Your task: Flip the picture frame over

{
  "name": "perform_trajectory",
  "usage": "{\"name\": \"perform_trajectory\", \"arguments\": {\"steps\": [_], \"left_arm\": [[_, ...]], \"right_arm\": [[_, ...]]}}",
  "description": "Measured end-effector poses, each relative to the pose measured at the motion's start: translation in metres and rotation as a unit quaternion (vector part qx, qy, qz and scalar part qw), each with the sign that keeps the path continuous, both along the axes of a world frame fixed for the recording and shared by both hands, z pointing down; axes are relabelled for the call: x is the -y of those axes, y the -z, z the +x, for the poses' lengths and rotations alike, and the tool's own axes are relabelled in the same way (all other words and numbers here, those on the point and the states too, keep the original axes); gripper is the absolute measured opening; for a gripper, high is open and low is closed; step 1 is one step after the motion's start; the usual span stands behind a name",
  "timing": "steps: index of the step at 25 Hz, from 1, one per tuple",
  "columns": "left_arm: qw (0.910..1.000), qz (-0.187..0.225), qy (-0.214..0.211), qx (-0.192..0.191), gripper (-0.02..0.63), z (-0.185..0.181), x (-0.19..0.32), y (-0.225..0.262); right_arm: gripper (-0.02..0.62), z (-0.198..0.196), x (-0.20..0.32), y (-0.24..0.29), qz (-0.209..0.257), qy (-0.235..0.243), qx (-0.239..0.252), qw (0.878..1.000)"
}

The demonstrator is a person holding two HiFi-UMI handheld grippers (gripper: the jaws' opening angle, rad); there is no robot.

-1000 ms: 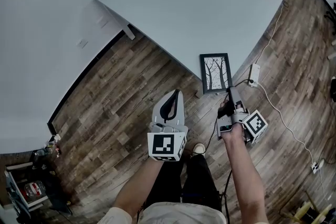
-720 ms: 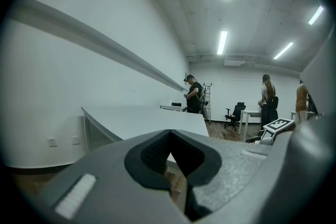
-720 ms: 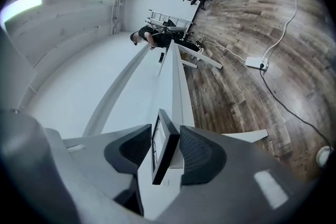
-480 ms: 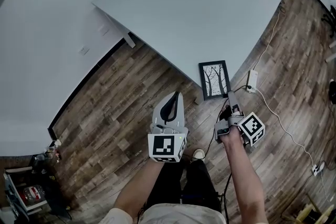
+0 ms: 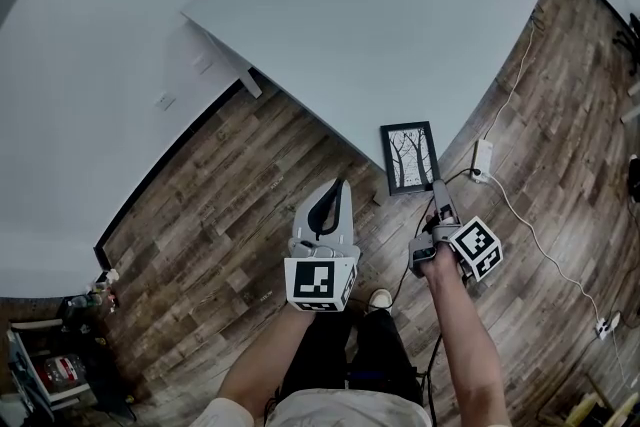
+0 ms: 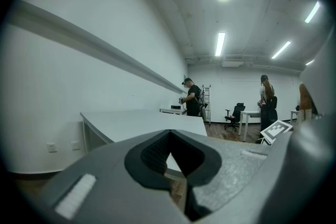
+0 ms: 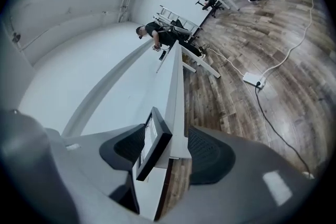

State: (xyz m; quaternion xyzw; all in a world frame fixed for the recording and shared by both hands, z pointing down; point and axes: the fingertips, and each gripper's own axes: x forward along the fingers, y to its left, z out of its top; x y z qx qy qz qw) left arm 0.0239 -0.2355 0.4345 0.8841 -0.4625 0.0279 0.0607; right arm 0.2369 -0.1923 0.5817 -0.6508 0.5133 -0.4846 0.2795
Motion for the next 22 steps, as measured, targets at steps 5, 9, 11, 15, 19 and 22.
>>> {"name": "perform_trajectory", "arguments": {"steps": [5,9,11,15,19,22], "left_arm": [[1.0000,0.008,-0.003,-0.003,0.001,0.002,0.002,0.009],[0.9998,0.015,-0.009,-0.005,0.000,0.007,0.000,0.019],[0.9997,0.019,-0.011,-0.007,0.002,0.009,-0.001,0.026],[0.9995,0.026,-0.013,-0.012,0.001,0.010,-0.004,0.041],[0.9993,0.027,-0.013,-0.023,0.000,0.009,-0.012,0.055],[0.9991,0.029,-0.017,-0.027,0.000,0.007,-0.021,0.065]], "right_arm": [[0.278,0.006,-0.002,0.019,-0.010,0.009,-0.082,0.997],[0.278,0.001,0.000,0.052,0.007,0.042,-0.168,0.985],[0.278,-0.006,0.002,0.071,0.022,0.061,-0.204,0.977],[0.272,-0.023,0.003,0.111,0.054,0.109,-0.281,0.952],[0.212,-0.038,0.001,0.144,0.072,0.141,-0.351,0.923],[0.195,-0.046,-0.003,0.167,0.085,0.151,-0.393,0.903]]}}
